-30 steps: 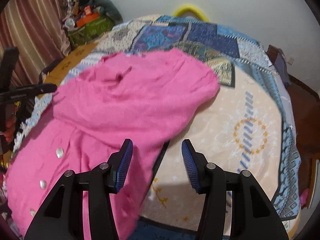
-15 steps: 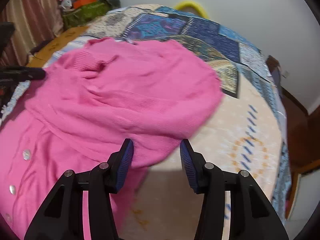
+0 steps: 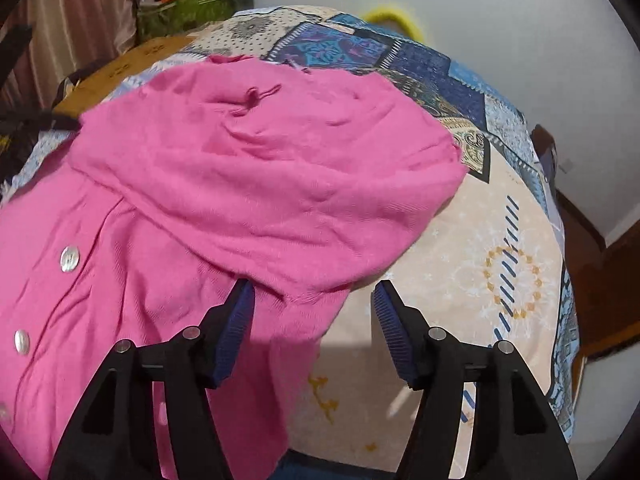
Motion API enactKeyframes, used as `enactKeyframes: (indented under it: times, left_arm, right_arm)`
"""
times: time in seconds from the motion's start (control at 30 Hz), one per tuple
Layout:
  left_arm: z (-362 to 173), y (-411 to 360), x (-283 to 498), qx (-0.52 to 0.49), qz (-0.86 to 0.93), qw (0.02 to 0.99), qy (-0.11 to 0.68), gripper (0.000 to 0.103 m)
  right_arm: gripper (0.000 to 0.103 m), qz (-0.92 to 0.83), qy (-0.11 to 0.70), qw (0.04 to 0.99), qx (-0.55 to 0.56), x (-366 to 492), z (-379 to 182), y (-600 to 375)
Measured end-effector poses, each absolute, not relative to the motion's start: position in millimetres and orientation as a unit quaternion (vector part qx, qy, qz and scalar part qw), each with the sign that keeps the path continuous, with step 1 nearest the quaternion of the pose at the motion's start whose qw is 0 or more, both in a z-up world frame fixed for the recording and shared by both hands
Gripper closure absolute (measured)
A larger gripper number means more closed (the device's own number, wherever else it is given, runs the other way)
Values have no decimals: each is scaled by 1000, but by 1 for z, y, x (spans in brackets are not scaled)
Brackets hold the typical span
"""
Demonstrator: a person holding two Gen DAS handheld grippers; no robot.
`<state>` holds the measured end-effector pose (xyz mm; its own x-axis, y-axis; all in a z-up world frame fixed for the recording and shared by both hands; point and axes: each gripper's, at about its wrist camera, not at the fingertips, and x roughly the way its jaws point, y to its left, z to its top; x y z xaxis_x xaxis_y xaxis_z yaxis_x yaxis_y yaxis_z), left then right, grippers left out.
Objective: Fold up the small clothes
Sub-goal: 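Move both open grippers to the ribbed hem of the cardigan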
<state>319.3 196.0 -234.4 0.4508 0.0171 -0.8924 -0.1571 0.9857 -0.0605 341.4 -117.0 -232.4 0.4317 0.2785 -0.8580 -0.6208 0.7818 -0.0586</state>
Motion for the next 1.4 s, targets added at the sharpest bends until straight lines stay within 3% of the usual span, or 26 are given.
enactKeyframes:
  times: [0.3,0.7,0.9,1.13,1.3,1.37,1.4]
  left_arm:
    - [-248,192,304,-59,65,847,525,42]
    - [-235,179,272,-41,66,842,533,40]
    - [-229,165,240,-36,62,846,528,40]
    - [-221,167,202,-84,26,844,530,40]
    - [-222,157,182,-120,-14,840,529,41]
    - [-221,150,178,-110,-15,847,520,52]
    - [-220,147,177,-106,-20,849,517,58]
  right_arm:
    - [70,215,479,835,-168,362,-232,-163]
    - [65,261,492,822,-116,321,-198,-170]
    - [50,303,492,812,-82,277,-186,-157]
    - [50,315,520,787,-107,237,-215,-148]
    - [50,311,540,781,-41,237,-226,-175]
    - [57,317,541,779,-26,236,-230,-178]
    - [67,322,537,779,-26,234,-230,-177]
